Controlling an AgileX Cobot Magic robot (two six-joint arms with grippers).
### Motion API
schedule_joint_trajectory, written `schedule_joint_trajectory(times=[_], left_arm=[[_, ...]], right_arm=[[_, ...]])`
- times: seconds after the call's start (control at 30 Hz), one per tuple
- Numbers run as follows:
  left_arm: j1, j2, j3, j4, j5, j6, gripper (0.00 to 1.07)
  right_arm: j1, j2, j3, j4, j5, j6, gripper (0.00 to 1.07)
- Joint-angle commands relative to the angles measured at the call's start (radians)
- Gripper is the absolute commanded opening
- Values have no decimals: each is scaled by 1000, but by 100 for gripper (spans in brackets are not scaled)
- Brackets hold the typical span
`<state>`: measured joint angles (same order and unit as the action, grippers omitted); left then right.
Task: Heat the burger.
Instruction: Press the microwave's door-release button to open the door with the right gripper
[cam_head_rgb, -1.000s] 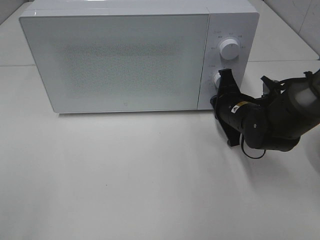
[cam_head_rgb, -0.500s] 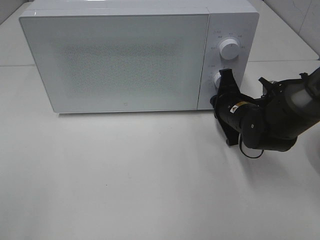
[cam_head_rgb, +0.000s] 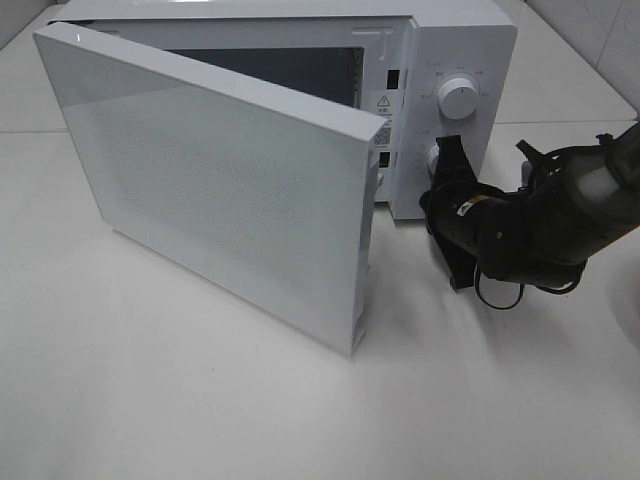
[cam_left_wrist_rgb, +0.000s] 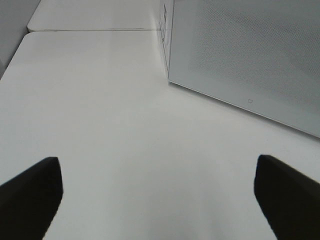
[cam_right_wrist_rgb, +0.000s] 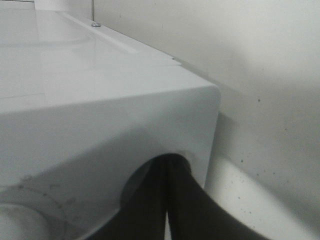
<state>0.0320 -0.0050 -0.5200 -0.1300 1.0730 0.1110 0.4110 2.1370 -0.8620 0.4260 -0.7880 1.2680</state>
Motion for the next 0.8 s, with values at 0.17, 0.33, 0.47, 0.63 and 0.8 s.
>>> schedule_joint_trajectory(times=[0.17,0.33,0.47,0.63,0.8], left_arm=[[0,-14,2,4,2,-3,95],[0,-14,2,4,2,-3,95],[0,-14,2,4,2,-3,95],[0,-14,2,4,2,-3,95],[0,-14,2,4,2,-3,95]], right_arm=[[-30,-18,-77,-62,-137,-10,0],[-30,-31,-46,-66,-130,-5,0],[-18,-52,-3,-75,-116,25,0],[-5,-54,24,-82,-121,33,0],[17,-54,49,-77,-127,40,0]])
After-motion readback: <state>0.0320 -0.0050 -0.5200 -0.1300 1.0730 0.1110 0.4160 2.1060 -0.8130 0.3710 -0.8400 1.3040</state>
